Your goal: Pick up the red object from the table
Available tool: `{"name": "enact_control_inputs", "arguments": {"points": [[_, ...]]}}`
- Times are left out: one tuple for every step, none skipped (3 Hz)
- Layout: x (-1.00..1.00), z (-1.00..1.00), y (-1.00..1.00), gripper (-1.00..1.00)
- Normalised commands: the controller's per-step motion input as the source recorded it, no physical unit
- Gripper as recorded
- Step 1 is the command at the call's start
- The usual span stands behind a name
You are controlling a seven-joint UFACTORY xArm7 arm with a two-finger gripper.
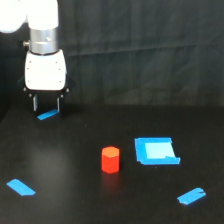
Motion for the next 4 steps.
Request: {"name": "enact_control_inputs", "arguments": {"points": [[0.34,-0.23,-0.21,0.97],[0.43,-0.20,-0.25,0.92],[0.85,0.02,-0.68,0.98],[0.81,-0.12,-0.84,1.00]]}}
